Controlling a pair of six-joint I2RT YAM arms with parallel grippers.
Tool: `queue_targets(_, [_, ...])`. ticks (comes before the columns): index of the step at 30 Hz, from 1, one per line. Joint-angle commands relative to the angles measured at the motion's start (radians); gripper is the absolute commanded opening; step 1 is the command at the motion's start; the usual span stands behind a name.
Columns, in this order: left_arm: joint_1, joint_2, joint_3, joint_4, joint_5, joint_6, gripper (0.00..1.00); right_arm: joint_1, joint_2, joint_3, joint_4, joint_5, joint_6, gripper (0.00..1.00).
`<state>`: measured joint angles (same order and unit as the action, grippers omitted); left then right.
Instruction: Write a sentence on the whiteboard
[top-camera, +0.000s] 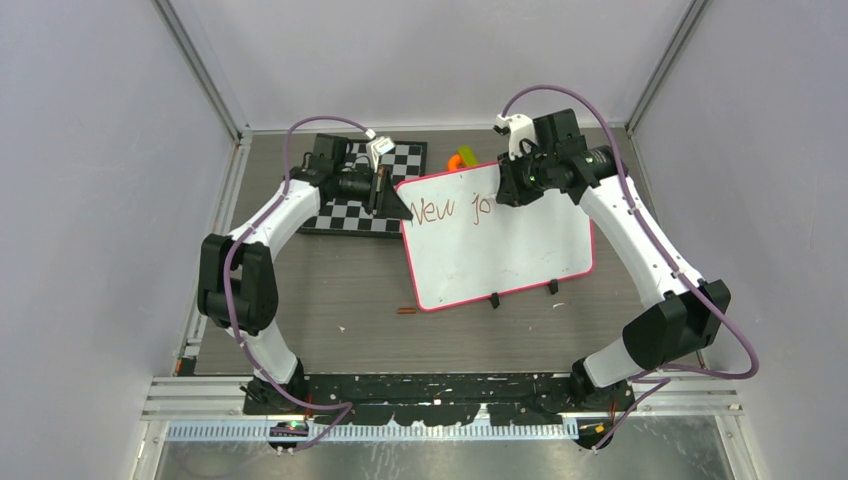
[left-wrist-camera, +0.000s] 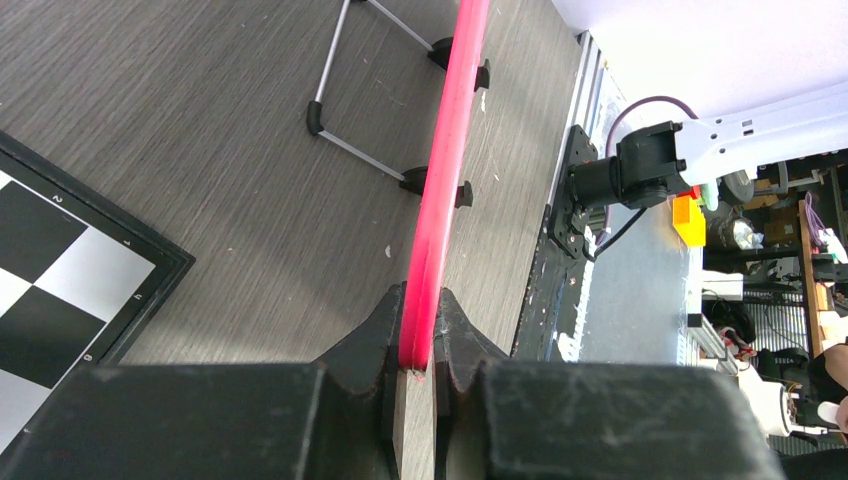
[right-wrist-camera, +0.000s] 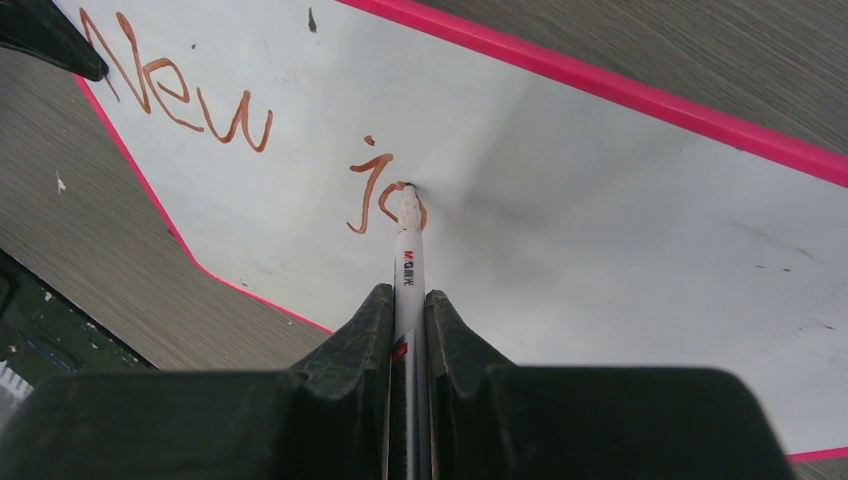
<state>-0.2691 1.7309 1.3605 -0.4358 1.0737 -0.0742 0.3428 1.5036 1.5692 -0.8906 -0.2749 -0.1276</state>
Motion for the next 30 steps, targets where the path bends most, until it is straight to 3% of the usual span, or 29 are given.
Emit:
queue_targets(1, [-0.008,-0.023,0.009,0.031,-0.044,0.002,0.0,-0.016,-0.041,0.026,0.027,-0.002,0.01,0.0])
queue_targets(21, [-0.012,-0.01,0.009,0.032,-0.044,0.005,0.0,-0.037,-0.064,-0.061,0.03,0.063,-0.029,0.0])
queue_targets(30, [-0.013,-0.008,0.011,0.034,-0.046,0.004,0.0,-0.051,-0.018,0.036,0.027,0.067,-0.032,0.0])
